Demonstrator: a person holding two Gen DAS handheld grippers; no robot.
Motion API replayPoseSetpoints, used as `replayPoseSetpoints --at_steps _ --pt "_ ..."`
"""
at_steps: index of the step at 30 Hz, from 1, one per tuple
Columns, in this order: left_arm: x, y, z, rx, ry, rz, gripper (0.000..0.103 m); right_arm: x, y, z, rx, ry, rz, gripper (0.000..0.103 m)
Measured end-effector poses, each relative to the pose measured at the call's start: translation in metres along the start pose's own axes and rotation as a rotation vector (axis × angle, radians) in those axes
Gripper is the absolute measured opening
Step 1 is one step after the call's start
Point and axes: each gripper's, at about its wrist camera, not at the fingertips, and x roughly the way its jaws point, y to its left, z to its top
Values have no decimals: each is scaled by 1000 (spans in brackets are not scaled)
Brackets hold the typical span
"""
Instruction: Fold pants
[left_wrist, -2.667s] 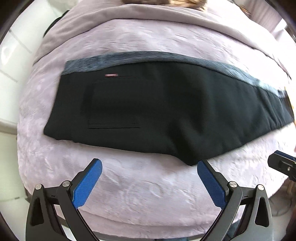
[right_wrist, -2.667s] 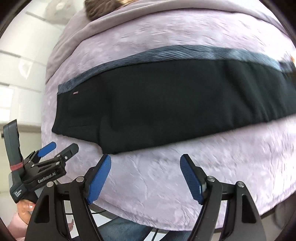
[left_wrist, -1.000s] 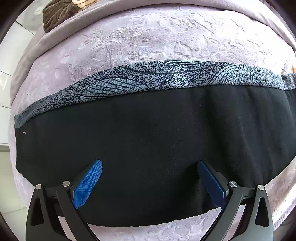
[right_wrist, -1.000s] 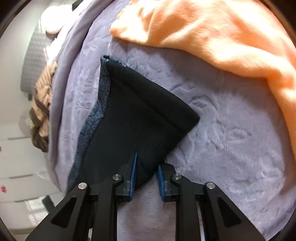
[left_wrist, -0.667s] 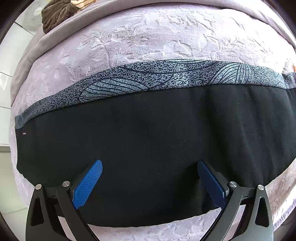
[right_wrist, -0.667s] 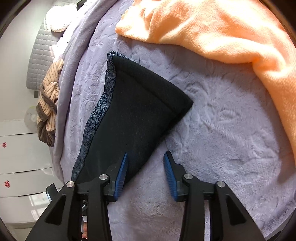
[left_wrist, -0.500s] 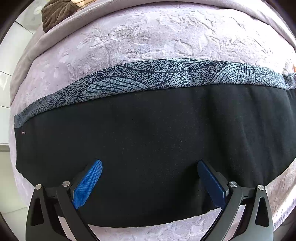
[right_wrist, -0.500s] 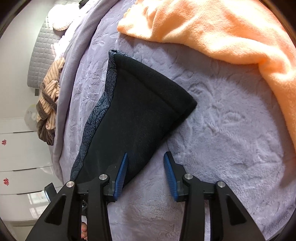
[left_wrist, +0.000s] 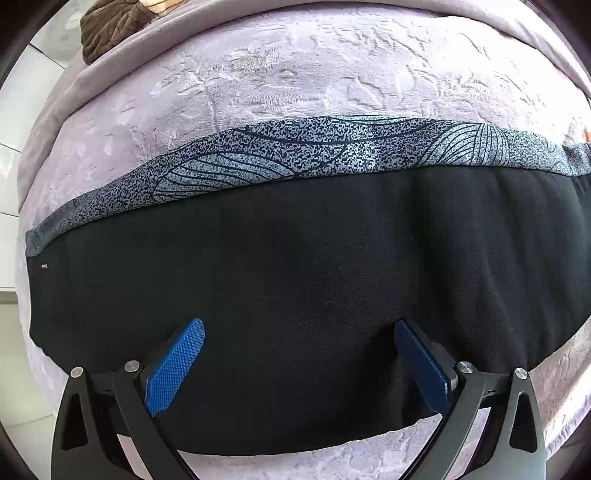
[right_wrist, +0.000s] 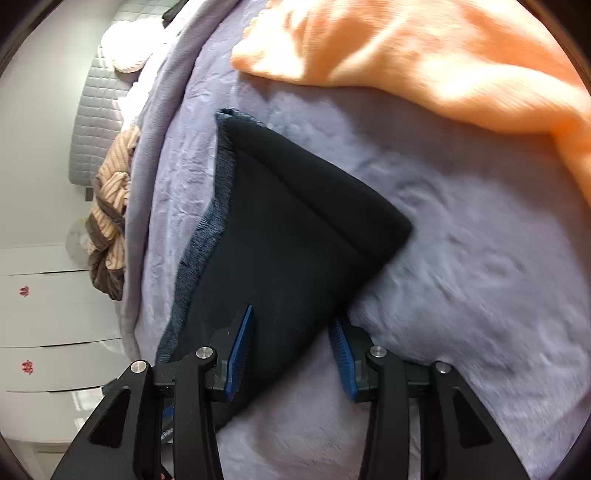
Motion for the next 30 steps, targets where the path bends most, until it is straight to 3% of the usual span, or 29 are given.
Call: replayPoseSetpoints --at_steps 4,10,18,26,28,29,30 --pt "1 0 -1 -1 -5 2 103 -5 12 1 -68 -15 56 50" --pt "1 -5 -4 -2 -15 7 103 -3 -7 -1 -34 -32 58 48" --pt "-1 -5 -6 0 -13 -1 103 12 11 11 -103 -42 118 50" --pt "-3 -6 -7 -2 -20 3 103 30 0 18 -13 -15 103 48" --pt "-5 -7 -6 4 -16 5 103 35 -2 24 52 1 125 27" --pt "-7 -8 -6 5 -16 -2 99 35 -4 25 84 4 176 14" --pt "-11 -9 -6 7 -20 -19 84 34 -5 24 101 -1 212 13"
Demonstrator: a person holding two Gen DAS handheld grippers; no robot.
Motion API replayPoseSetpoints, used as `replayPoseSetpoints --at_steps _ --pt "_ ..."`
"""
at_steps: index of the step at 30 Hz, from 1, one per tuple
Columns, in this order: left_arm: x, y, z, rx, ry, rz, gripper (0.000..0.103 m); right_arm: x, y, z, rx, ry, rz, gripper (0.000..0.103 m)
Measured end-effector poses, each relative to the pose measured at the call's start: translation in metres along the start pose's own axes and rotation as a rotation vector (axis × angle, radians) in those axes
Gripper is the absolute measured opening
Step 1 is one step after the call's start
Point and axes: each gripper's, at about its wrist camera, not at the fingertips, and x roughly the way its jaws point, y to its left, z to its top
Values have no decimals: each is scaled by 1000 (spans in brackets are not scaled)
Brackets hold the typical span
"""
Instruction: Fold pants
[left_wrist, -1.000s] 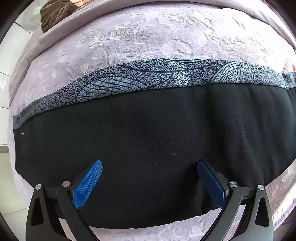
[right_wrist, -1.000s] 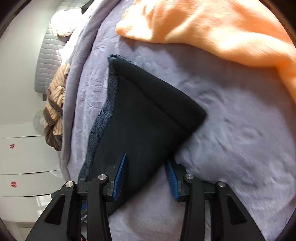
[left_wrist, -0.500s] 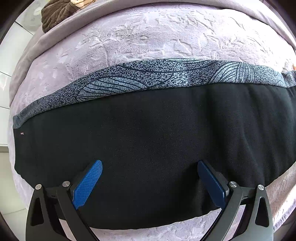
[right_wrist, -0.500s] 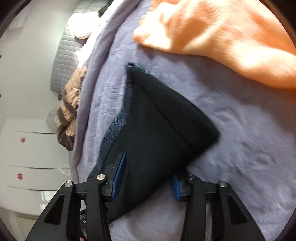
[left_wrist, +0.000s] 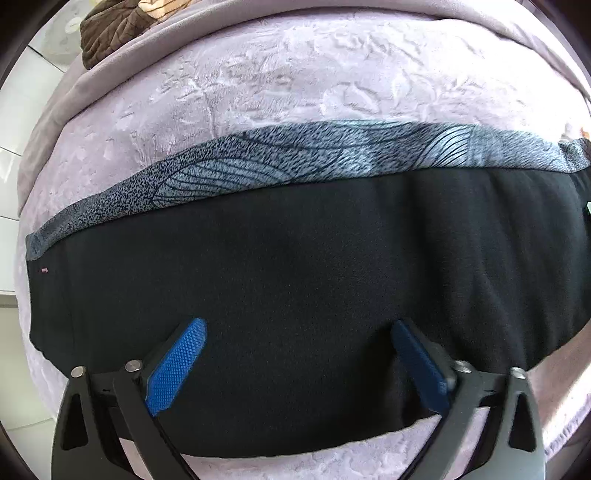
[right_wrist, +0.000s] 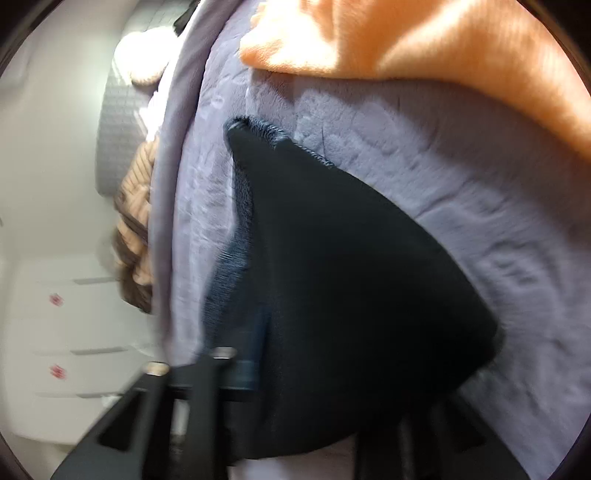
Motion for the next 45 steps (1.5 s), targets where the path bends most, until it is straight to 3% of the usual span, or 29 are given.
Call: replayPoseSetpoints --at_steps 1,3,9,13,17,23,26,35,45 --pt "-8 -3 0 7 -11 -20 66 -3 1 -2 9 -3 36 13" --pt "-21 -8 1 27 -29 -33 59 -8 3 -6 17 -1 83 12" --pt "-56 -49 13 103 -155 -100 59 -15 20 -9 -16 13 141 12" --pt "-23 -82 21 103 -79 -168 60 -16 30 -10 -53 19 138 12" --pt "-10 -108 16 172 -117 -69 60 -11 40 -15 -99 42 86 13" --pt "-14 -97 19 146 -94 -134 64 -10 55 -19 -131 38 68 13" --pt "-15 -98 19 140 -98 -110 75 -8 64 -21 -144 36 57 13" --pt "-17 -96 18 136 -107 -144 75 -12 77 -22 -173 13 18 13" --pt "-39 -53 2 119 -98 -224 75 -2 123 -34 -305 12 -65 13"
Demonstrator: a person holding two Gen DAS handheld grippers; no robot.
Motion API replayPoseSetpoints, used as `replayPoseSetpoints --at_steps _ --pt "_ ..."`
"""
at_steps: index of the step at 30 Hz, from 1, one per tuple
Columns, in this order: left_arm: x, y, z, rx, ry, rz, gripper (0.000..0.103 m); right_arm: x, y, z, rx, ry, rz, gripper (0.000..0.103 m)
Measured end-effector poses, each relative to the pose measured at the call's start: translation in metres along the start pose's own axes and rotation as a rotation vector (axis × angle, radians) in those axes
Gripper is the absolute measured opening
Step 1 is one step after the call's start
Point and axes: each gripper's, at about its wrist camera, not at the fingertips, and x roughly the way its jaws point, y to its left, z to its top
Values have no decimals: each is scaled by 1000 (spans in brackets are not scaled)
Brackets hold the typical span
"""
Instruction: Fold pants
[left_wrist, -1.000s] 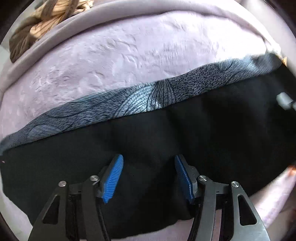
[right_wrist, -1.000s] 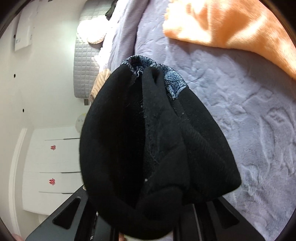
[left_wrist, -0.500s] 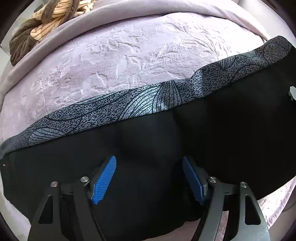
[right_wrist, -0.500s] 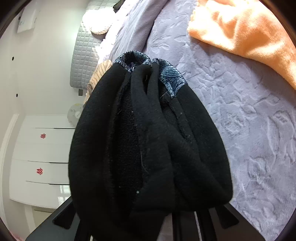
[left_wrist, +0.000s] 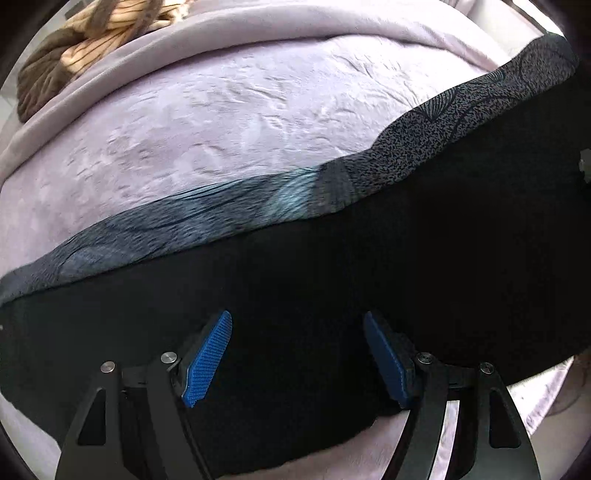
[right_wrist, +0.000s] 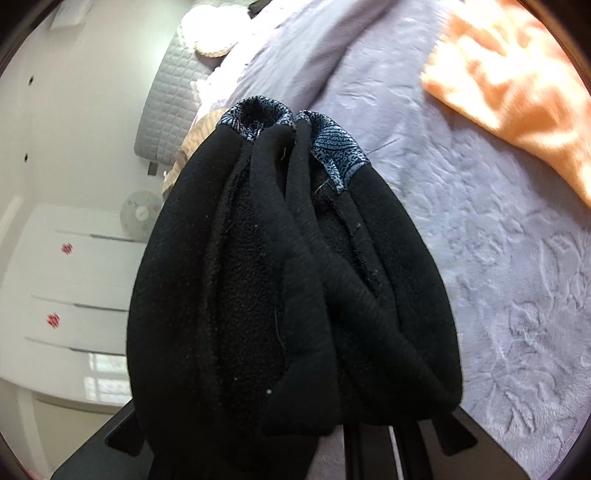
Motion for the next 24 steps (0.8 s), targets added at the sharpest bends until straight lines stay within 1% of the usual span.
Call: replayPoseSetpoints --at_steps 2,5,7,9,10,13,16,17,18,19,20,21,22,24 --pt "-12 15 -7 -7 -9 3 75 4 21 -2 -60 10 -34 13" --pt "-35 48 -21 -36 -39 11 75 16 53 -5 -145 26 -75 13" --pt "-51 81 -37 -75 -55 24 75 27 75 -15 -207 42 -97 13" --pt "-63 112 -51 -120 -60 42 75 44 99 -28 -276 69 -124 13" --pt "-69 131 -61 -150 -58 52 75 58 114 -38 -323 89 -142 13" --pt "-80 180 -89 -224 -47 91 75 98 142 -65 -428 142 -201 13" --pt "-85 222 -113 -287 -25 133 75 155 162 -105 -552 201 -314 14" --pt "-85 230 -118 -299 -21 139 75 173 166 -120 -587 217 -360 16" --pt "-87 241 -124 -317 -18 149 75 190 167 -132 -616 229 -404 20" --pt "-89 251 -129 -333 -18 155 75 206 169 -145 -651 240 -457 21" --pt "-91 260 -133 -345 -20 161 75 221 169 -160 -696 250 -517 25" --pt "-94 268 -137 -354 -22 166 75 233 171 -172 -743 256 -571 32" --pt "-97 276 -140 -363 -26 168 75 244 173 -182 -805 256 -634 34" --pt "-101 283 -143 -372 -33 169 75 255 187 -210 -987 238 -749 47"
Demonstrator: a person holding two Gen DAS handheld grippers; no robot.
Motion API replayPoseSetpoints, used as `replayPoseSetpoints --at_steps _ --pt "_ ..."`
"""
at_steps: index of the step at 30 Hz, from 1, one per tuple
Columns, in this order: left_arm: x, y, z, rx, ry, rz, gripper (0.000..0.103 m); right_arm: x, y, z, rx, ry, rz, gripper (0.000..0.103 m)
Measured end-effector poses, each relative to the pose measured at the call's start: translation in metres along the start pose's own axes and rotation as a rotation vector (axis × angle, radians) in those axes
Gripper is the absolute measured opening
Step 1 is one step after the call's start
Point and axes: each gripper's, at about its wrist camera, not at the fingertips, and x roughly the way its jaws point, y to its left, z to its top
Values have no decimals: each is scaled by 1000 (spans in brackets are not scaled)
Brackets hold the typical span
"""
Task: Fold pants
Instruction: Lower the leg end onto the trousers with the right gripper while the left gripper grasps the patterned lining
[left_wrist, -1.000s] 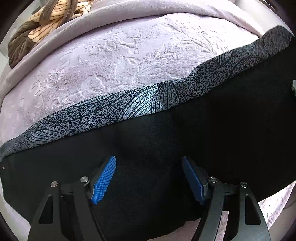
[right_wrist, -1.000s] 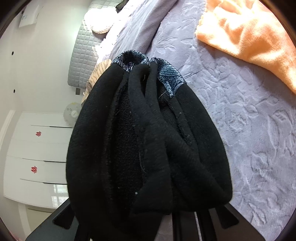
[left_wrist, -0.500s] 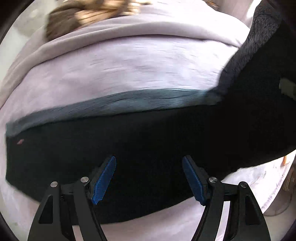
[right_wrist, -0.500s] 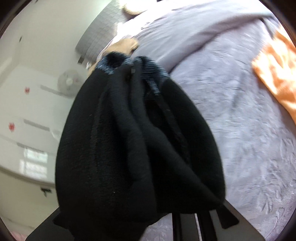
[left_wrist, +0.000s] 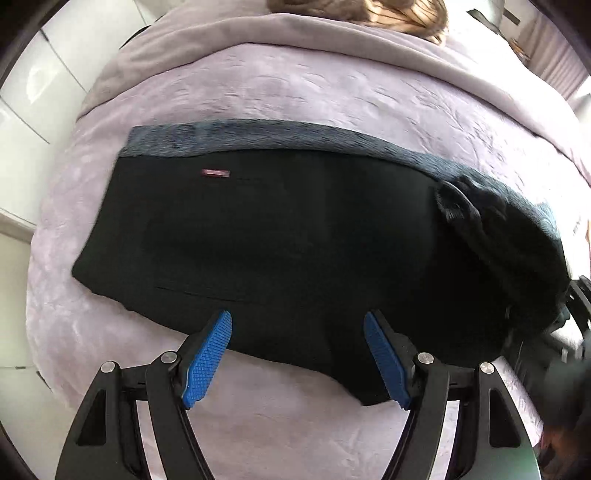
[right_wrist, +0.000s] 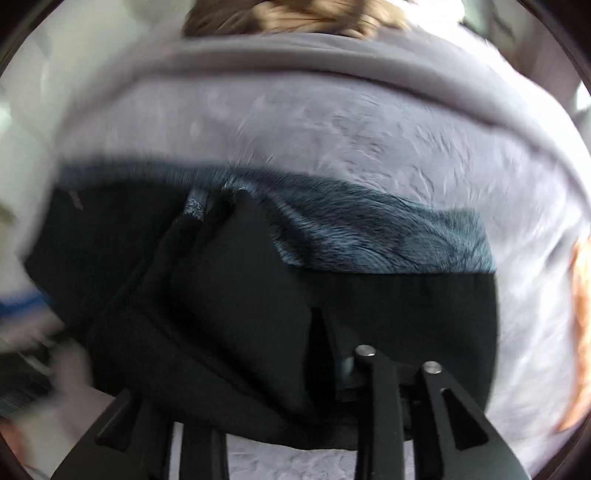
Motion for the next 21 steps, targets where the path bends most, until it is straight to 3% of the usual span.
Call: replayPoseSetpoints --at_steps 2,4,7,9,13,14,18,21 --pt "-3 6 3 -13 -2 -11 75 -14 25 -6 -128 -35 -60 51" --pt "-2 10 7 -22 -7 -30 75 -31 41 -12 -218 -74 -65 53" --pt "-5 11 17 -16 -10 -92 75 -54 30 -22 -203 -82 52 54" --pt "-6 -18 27 1 -3 -131 75 -54 -9 -22 -14 -44 242 54" --pt "-6 -51 39 42 36 -266 75 -18 -116 -49 585 69 627 55" --pt "-4 -59 41 46 51 -294 75 -7 -137 -61 712 83 673 55" --pt "0 -90 47 72 108 -379 75 18 -171 -89 932 91 798 55" --pt "19 -111 47 124 176 -352 75 35 -179 -101 1081 62 916 55"
